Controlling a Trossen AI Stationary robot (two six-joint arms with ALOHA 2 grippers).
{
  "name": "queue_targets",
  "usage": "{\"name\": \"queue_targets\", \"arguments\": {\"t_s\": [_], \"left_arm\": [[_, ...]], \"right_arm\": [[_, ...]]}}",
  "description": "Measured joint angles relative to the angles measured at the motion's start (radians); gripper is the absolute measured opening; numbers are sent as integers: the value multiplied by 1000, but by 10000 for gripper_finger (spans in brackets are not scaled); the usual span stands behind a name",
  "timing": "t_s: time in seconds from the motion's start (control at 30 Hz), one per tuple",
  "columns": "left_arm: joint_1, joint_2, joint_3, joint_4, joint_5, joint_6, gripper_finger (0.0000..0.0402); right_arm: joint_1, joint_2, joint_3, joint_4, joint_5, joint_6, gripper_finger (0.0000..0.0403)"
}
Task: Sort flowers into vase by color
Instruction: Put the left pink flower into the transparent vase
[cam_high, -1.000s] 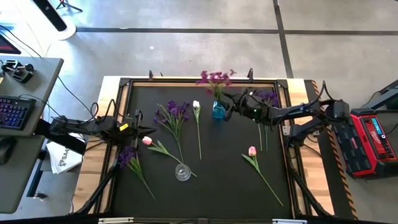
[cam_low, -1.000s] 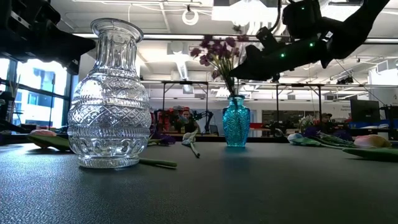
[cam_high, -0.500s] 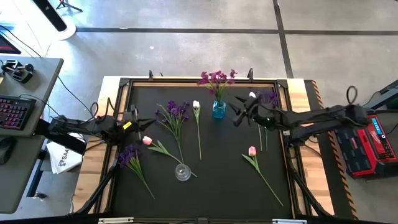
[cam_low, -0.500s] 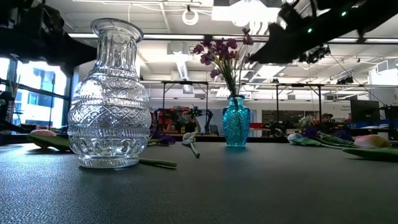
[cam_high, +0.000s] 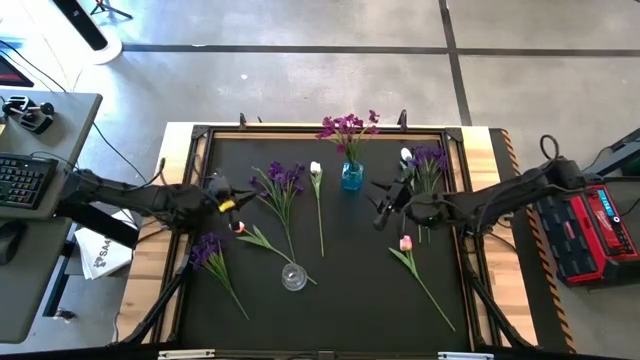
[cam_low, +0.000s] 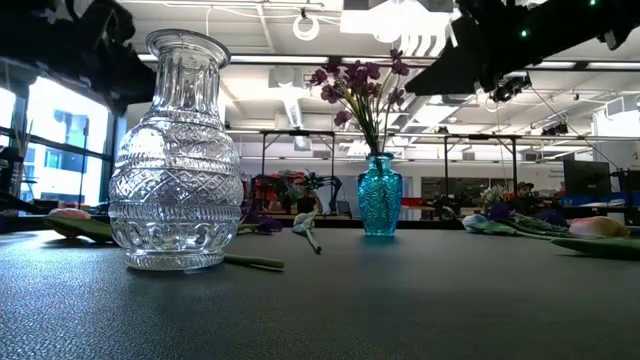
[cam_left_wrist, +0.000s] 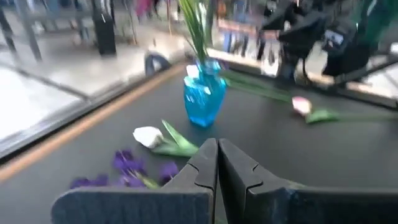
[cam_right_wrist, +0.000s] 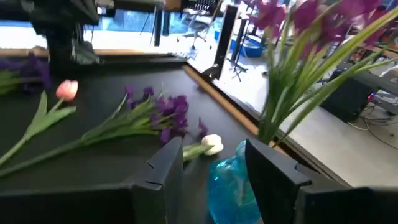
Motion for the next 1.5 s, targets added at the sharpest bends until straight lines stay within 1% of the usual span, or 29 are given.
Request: {"name": "queue_targets", "arguments": {"t_s": [0.17, 0.23, 0.27, 0.4, 0.43, 0.5, 0.6, 0.67, 0.73, 0.87, 0.93, 1.0, 1.07, 1.2, 1.3, 1.37, 1.5], "left_arm": [[-71, 221, 181, -238, -1, -188, 0], [-102, 306, 258, -352, 4, -302, 0], [-117, 350, 295, -415, 21, -383, 0], [-175, 504, 405, -633, 215, -718, 0], [-196, 537, 420, -662, 258, -798, 0], [-241, 599, 433, -689, 309, -936, 0], [-308, 684, 435, -681, 357, -1112, 0], [-350, 733, 435, -682, 372, -1210, 0], [-385, 774, 435, -681, 356, -1302, 0], [-441, 832, 435, -680, 248, -1491, 5], [-461, 849, 435, -682, 210, -1567, 18], [-476, 859, 435, -690, 204, -1630, 37], [-488, 871, 435, -692, 189, -1666, 63], [-489, 895, 435, -731, 106, -1742, 122], [-458, 918, 435, -798, 101, -1777, 159], [-430, 933, 433, -847, 103, -1780, 173], [-345, 942, 403, -886, 102, -1742, 178]], "right_arm": [[6, 86, 0, 45, -29, 2, 144], [6, 116, 0, 70, -32, 3, 144], [6, 131, 0, 84, -32, 2, 144], [10, 191, 0, 157, -43, -5, 144], [10, 207, 0, 177, -43, -10, 144], [10, 237, 0, 224, -43, -30, 144], [10, 279, 0, 299, -44, -80, 144], [10, 297, 0, 344, -46, -109, 144], [10, 303, 0, 369, -71, -127, 144], [10, 303, 0, 390, -145, -137, 144], [10, 303, 0, 390, -188, -135, 144], [10, 303, 0, 389, -224, -131, 144], [10, 303, 0, 389, -258, -128, 144], [10, 303, 0, 389, -295, -127, 144], [10, 303, 0, 389, -296, -129, 144], [10, 303, 0, 389, -296, -129, 144], [10, 303, 0, 389, -298, -129, 144]]}}
